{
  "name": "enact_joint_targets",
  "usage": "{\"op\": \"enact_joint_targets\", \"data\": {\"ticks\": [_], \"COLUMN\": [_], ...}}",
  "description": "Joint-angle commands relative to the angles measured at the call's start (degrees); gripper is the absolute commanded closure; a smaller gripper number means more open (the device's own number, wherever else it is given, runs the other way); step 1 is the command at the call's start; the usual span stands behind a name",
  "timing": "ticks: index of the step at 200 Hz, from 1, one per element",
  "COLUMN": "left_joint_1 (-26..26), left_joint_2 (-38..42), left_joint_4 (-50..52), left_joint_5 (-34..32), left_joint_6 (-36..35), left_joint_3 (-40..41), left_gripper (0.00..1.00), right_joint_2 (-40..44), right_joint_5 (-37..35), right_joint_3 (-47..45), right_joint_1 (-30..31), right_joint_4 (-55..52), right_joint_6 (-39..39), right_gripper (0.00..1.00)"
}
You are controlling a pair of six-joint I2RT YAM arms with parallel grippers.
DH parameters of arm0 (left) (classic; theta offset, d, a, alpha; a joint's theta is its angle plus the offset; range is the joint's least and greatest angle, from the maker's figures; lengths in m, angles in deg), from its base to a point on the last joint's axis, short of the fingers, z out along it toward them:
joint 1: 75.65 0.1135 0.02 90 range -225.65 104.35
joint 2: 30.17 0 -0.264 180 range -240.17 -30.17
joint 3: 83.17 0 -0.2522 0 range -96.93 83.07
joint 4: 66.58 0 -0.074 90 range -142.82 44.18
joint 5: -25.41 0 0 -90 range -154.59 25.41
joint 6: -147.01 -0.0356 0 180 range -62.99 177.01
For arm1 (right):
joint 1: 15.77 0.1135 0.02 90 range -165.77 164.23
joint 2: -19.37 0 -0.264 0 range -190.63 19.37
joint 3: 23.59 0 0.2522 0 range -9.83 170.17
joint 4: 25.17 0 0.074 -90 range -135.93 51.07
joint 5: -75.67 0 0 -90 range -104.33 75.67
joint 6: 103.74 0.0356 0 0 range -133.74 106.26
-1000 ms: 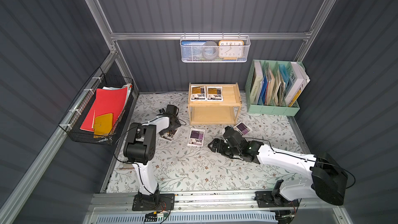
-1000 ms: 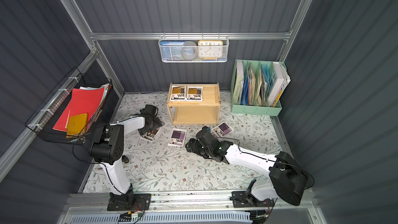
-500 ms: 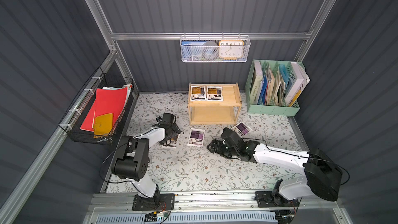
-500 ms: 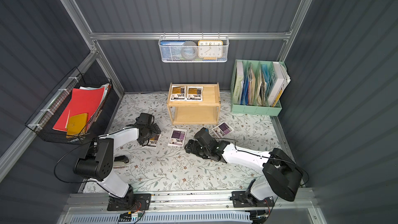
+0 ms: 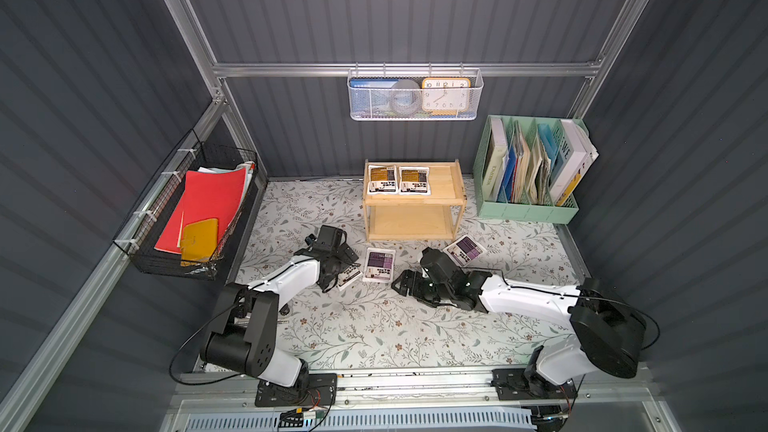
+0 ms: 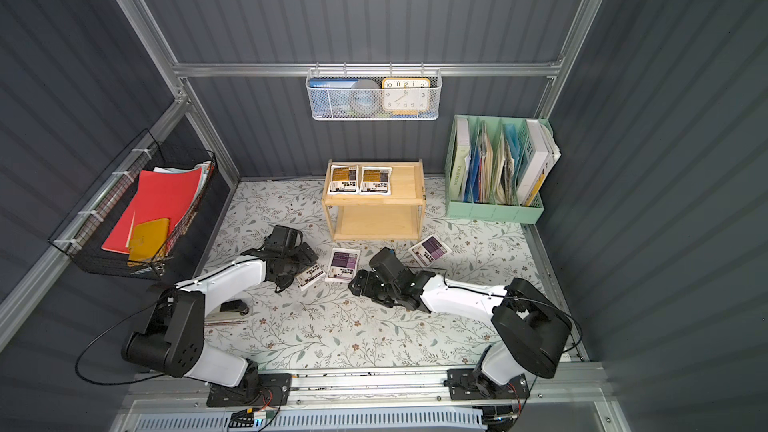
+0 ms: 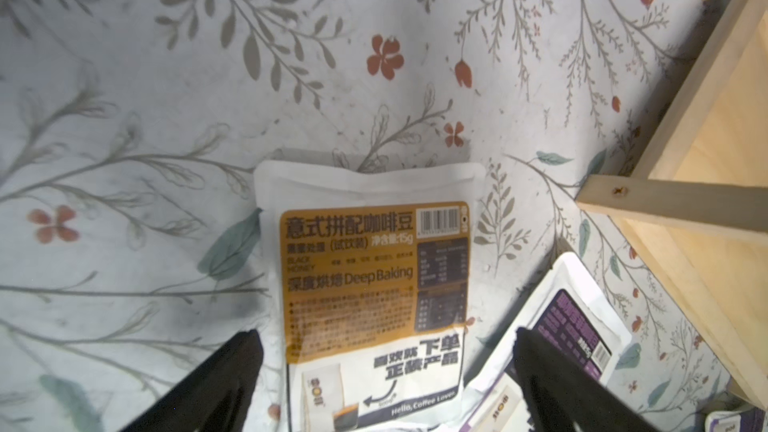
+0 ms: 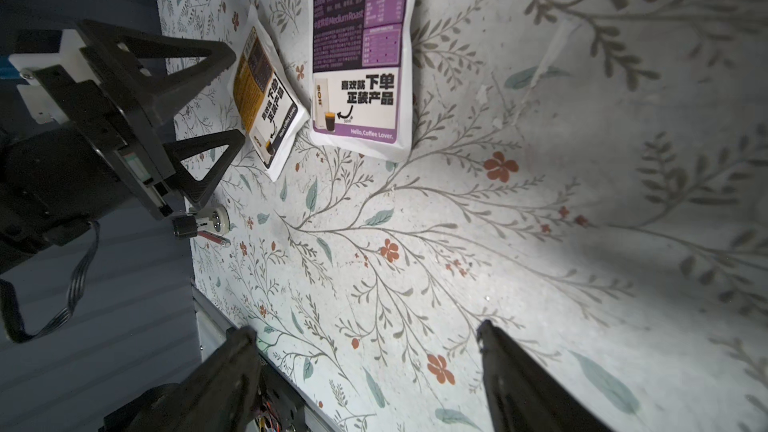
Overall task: Place the bagged coffee beans on the shelf by color
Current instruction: Adjust the bagged coffee beans at the center of the board.
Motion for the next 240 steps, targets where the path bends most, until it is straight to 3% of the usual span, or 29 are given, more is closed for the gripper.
{"op": "enact_joint_targets", "data": {"ticks": [1, 32, 129, 172, 240], "left_joint_1": [0.09, 0.18, 3.67, 7.4, 8.27], "left_joint_2": [1.05, 1.64, 4.7, 3.63, 0.13], "left_joint_4": [7.83, 9.87, 9.11, 6.54, 4.03], "left_joint_5": [-8.29, -11.25, -7.56, -3.47, -1.47], "left_joint_6": [1.77, 3.31, 7.36, 6.6, 5.97], "left_joint_3": [-4.09, -4.24, 2.1, 4.42, 4.26], "left_gripper": [0.0, 0.0, 0.0, 0.0, 0.0], "right_joint_2": [-2.07, -6.62, -26.94, -32.53, -38.88], "right_joint_5": [1.61, 2.06, 8.49, 9.74, 12.5], "right_joint_3": [3.06, 7.48, 29.86, 34.96, 40.95], "right_joint_1": [0.41, 0.41, 0.07, -1.23, -2.05], "right_joint_4": [2.41, 3.41, 2.06, 1.36, -0.08], "right_joint_6": [0.37, -0.83, -4.72, -5.17, -5.52], "right_gripper": [0.14, 0.14, 0.2, 0.23, 0.26]}}
